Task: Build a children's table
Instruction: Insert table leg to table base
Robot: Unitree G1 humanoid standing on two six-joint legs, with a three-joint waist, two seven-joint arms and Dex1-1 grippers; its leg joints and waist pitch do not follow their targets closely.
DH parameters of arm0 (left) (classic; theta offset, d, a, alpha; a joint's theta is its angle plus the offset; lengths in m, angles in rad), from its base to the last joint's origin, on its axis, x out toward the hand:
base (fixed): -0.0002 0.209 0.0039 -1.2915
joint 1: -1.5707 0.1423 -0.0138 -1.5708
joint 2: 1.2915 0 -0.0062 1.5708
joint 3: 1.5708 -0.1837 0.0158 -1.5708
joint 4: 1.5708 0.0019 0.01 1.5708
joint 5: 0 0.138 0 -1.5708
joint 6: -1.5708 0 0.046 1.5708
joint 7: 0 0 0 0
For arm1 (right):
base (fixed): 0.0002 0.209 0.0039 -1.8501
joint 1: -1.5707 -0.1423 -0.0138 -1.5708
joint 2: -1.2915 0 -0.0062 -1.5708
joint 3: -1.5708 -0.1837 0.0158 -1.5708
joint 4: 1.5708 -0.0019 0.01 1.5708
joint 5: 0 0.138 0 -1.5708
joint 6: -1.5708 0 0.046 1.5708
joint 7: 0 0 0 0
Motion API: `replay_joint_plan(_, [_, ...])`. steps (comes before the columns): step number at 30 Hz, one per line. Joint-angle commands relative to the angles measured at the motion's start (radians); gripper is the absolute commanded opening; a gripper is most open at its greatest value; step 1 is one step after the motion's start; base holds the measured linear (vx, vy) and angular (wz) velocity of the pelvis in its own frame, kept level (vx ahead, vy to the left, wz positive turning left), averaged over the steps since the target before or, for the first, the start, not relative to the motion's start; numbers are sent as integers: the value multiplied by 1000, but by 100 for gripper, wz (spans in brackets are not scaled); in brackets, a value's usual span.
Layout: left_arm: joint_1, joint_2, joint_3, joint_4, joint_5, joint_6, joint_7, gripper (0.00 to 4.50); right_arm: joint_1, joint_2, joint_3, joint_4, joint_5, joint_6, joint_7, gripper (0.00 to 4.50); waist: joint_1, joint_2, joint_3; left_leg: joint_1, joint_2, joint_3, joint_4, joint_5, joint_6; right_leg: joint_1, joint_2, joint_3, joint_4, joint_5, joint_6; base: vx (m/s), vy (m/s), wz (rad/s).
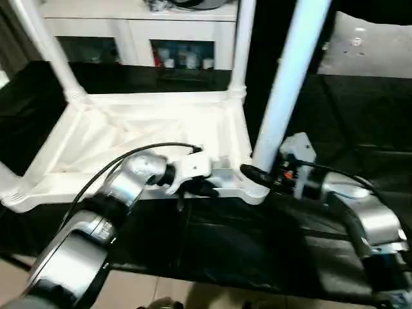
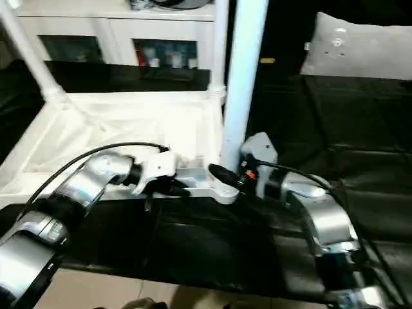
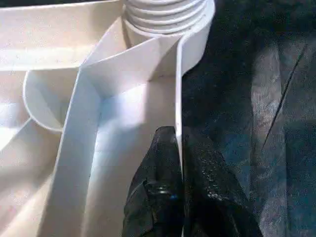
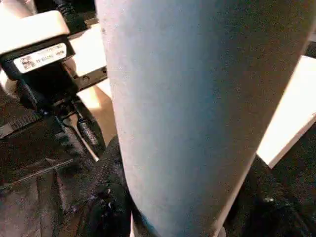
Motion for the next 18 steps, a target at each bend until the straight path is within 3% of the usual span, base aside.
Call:
replay_joint_plan(1, [5, 0, 46, -78, -34, 56, 59, 0, 43, 10, 73, 98, -63, 76, -27, 189, 6, -13, -44, -4, 81, -37, -99, -272, 17, 35, -86, 43, -92, -409, -223, 0, 0, 0])
replay_joint_plan(3, [101, -3, 53, -255, -40, 177, 104, 0, 23, 41, 53, 128, -77, 82, -95, 189, -6, -13, -45, -8, 86, -41, -101, -274, 10, 35, -87, 44, -87, -408, -220, 0, 0, 0])
replay_joint_plan(4, [154, -14, 51, -351, -36, 244, 135, 0, 9, 59, 39, 149, -83, 80, -132, 189, -13, -13, -38, -16, 78, -41, -105, -282, 16, 34, -79, 39, -94, -430, -206, 0, 0, 0])
replay_joint_plan(5, [196, -23, 48, -426, -31, 296, 159, 0, -1, 72, 28, 164, -88, 78, -160, 189, -15, -11, -44, -11, 83, -41, -103, -279, 10, 36, -84, 41, -88, -411, -212, 0, 0, 0])
replay_joint_plan(6, [230, -42, 42, -492, -19, 350, 190, 0, -9, 84, 23, 176, -91, 74, -177, 189, -25, -15, -38, -16, 80, -40, -103, -272, 16, 34, -81, 41, -92, -401, -219, 0, 0, 0])
replay_joint_plan(8, [263, -81, 24, -559, 7, 412, 239, 0, -18, 96, 19, 186, -93, 68, -191, 189, -34, -14, -41, -8, 78, -35, -99, -269, 25, 30, -76, 42, -96, -392, -225, 0, 0, 0])
replay_joint_plan(13, [268, -132, -12, -629, 58, 500, 312, 0, -19, 110, 19, 182, -92, 75, -210, 189, -24, -8, -41, -6, 76, -29, -98, -220, 58, 30, -69, 40, -103, -315, -234, 0, 0, 0])
replay_joint_plan(18, [245, -118, -35, -631, 99, 543, 344, 0, -21, 121, 18, 185, -90, 74, -215, 189, -14, -4, -38, -5, 76, -32, -103, -272, 42, 28, -70, 40, -108, -375, -210, 0, 0, 0])
